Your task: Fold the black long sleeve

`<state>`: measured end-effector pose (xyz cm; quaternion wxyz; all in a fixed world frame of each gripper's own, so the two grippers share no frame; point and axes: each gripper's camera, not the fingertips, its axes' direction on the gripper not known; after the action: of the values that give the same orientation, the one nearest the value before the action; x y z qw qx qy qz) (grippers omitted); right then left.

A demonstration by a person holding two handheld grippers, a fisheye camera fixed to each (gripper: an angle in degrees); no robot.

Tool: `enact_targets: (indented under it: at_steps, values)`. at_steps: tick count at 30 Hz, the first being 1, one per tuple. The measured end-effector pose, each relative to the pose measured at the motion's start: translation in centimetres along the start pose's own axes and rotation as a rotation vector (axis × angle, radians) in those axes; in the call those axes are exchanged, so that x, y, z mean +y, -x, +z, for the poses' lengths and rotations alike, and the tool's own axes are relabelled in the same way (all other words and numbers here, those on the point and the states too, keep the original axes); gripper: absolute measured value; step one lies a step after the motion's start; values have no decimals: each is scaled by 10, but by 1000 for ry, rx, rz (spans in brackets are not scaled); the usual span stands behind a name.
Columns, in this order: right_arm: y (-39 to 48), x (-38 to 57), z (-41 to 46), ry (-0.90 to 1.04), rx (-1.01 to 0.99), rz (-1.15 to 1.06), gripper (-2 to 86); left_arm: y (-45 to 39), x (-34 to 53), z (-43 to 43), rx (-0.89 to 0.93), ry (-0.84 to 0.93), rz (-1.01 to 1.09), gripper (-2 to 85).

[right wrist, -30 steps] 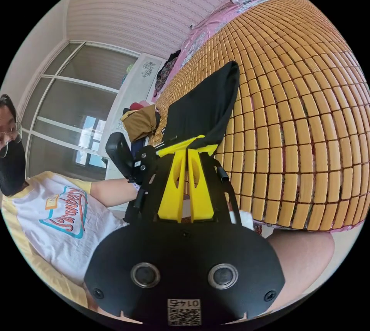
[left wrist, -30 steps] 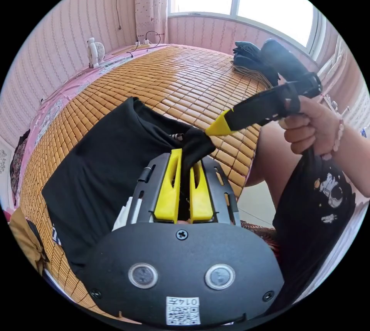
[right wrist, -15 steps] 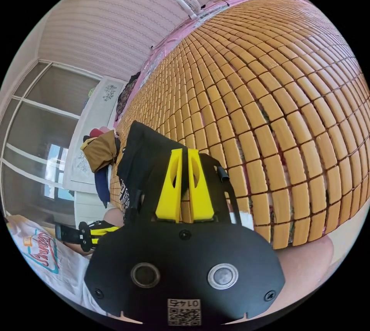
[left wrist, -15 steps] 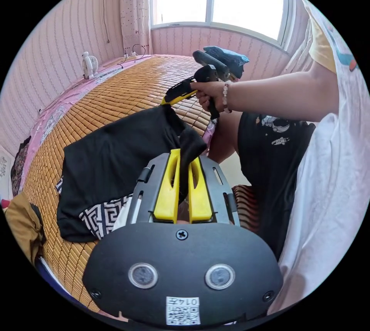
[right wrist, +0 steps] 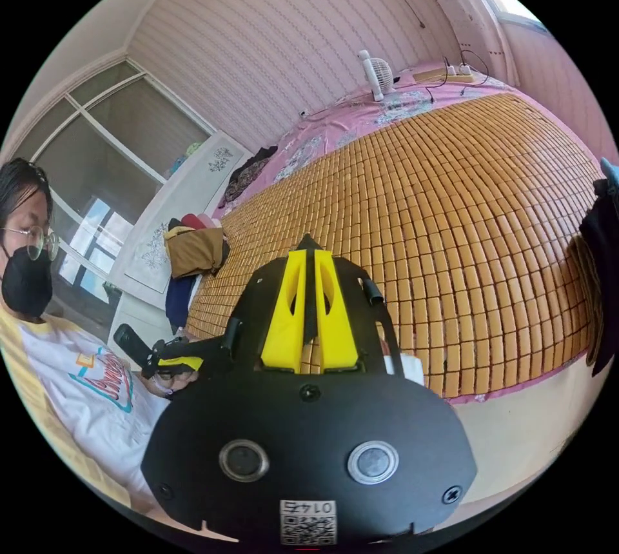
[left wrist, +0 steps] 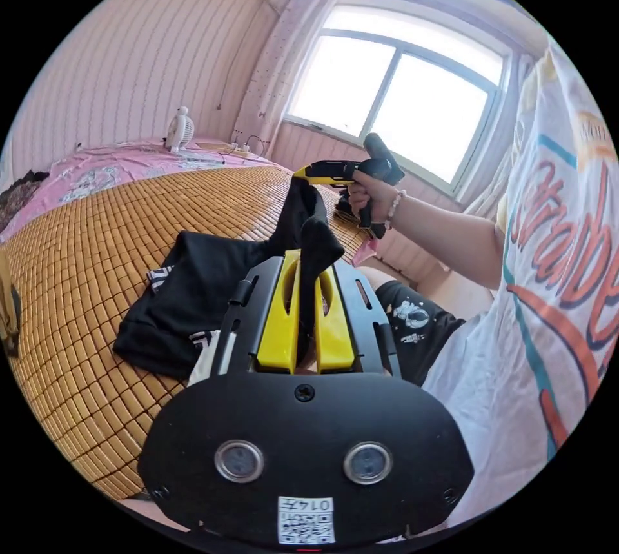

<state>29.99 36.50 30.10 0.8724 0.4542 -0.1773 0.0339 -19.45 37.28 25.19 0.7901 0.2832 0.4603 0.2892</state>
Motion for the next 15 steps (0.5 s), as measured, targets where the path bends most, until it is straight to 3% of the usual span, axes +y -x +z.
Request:
enact_targets:
  at_steps: [3, 6, 10, 15]
  values:
    - [36, -42, 52, -20, -49, -51, 29, 54, 5, -22, -196, -23, -150, 37]
    - [70, -75, 116, -44, -133, -110, 63, 115, 27, -27, -364, 62, -337, 63]
    - [94, -93, 206, 183, 107, -176, 83, 171, 47, -34, -357, 175, -578, 77]
    - [102, -92, 248, 357, 222, -244, 94, 175, 34, -45, -342, 118, -498, 78]
